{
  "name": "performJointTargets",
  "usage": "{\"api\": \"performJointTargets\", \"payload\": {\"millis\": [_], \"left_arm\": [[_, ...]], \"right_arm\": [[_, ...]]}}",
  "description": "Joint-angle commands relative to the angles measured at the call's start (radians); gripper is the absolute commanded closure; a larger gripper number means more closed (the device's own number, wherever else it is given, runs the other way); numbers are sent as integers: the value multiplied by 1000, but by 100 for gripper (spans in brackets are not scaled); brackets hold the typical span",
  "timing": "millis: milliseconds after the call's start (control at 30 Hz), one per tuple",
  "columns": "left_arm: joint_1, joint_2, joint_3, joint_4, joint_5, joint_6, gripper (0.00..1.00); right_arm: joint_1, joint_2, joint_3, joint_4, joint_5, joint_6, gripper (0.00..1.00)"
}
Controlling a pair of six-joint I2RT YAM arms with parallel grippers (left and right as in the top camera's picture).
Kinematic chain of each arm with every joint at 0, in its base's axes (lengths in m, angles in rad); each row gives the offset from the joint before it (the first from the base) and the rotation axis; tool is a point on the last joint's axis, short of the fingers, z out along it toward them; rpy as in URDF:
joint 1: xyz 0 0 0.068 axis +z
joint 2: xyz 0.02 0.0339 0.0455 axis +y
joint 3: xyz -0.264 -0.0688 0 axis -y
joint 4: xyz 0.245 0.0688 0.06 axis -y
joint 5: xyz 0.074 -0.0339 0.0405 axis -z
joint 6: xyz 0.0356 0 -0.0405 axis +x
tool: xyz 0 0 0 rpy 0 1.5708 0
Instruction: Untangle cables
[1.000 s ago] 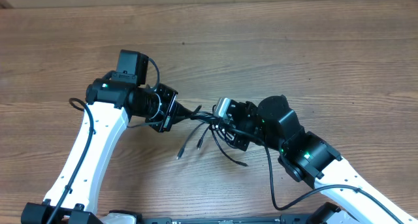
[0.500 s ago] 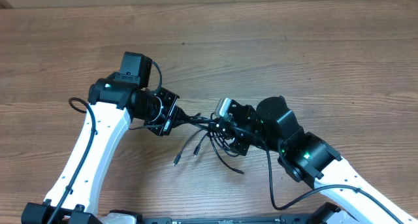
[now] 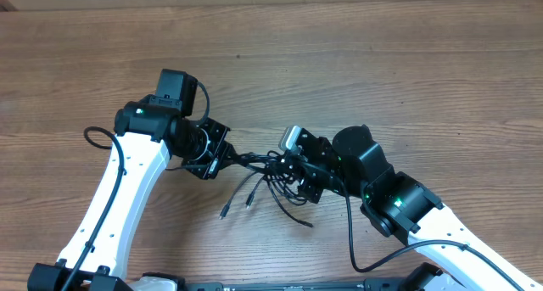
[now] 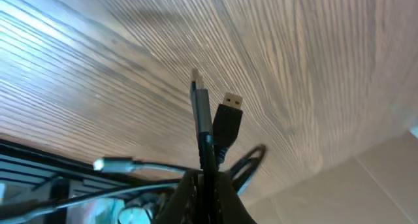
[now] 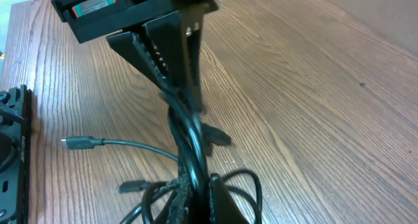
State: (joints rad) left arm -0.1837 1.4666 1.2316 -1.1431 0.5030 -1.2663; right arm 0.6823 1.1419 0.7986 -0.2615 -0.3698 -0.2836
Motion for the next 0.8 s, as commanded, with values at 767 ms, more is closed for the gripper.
{"api": "performJointTargets", "payload": {"millis": [767], "left_arm": [[6, 1, 14, -40, -244, 2, 96]], "right_arm": [[-8, -15, 21, 20, 24, 30, 96]]}}
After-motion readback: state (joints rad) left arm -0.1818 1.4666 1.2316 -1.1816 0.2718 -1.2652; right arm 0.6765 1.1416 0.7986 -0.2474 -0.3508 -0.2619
